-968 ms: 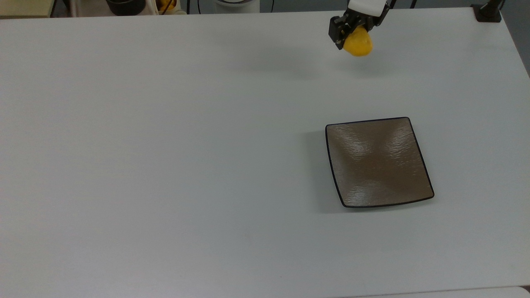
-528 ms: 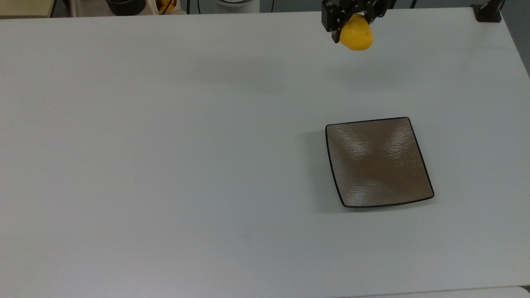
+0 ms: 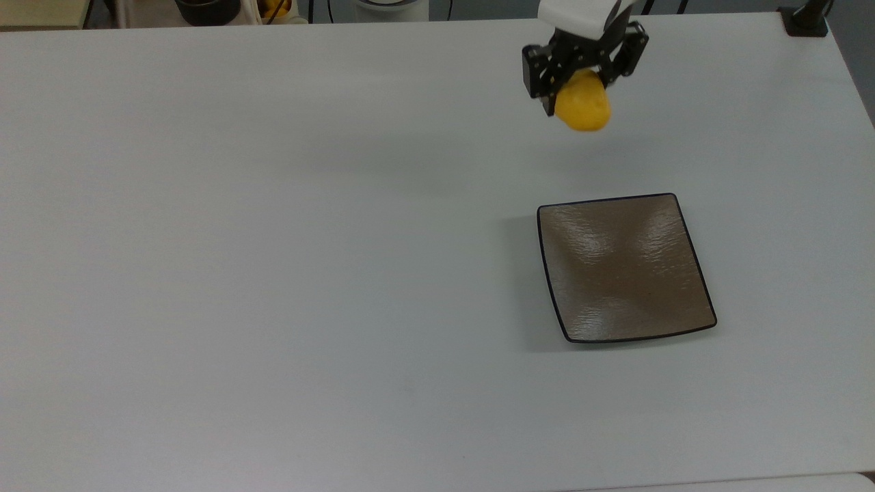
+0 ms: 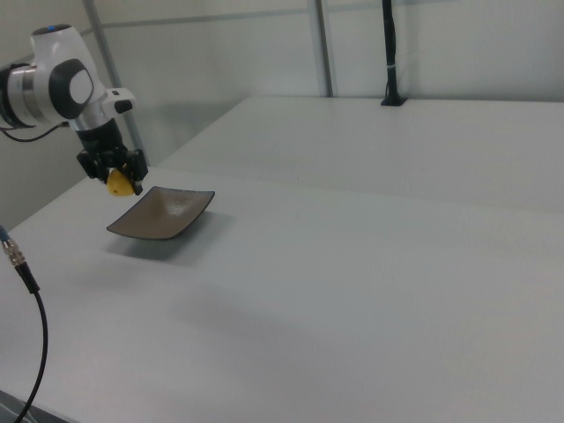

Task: Put potatoes on a ceramic plate
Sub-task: 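Carry the potato over the brown plate and lower it onto it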

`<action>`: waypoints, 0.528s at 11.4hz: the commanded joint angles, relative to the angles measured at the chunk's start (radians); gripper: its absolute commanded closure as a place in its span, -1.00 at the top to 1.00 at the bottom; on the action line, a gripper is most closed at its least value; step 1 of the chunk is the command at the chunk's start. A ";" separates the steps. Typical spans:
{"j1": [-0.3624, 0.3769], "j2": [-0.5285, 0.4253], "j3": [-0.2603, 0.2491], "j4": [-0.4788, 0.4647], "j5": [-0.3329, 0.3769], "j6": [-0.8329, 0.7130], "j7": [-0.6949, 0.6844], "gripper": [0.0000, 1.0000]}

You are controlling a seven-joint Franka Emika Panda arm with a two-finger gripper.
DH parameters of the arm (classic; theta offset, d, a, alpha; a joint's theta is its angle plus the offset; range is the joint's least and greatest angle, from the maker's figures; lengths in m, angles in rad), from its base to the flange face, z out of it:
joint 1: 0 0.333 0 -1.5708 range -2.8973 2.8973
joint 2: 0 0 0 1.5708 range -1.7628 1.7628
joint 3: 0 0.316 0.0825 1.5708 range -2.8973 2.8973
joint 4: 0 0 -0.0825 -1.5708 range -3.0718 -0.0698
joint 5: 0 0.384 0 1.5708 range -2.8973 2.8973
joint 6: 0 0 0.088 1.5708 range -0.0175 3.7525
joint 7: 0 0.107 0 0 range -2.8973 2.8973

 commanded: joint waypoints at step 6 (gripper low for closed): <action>0.068 0.288 -0.070 0.079 -0.022 0.521 0.105 -0.79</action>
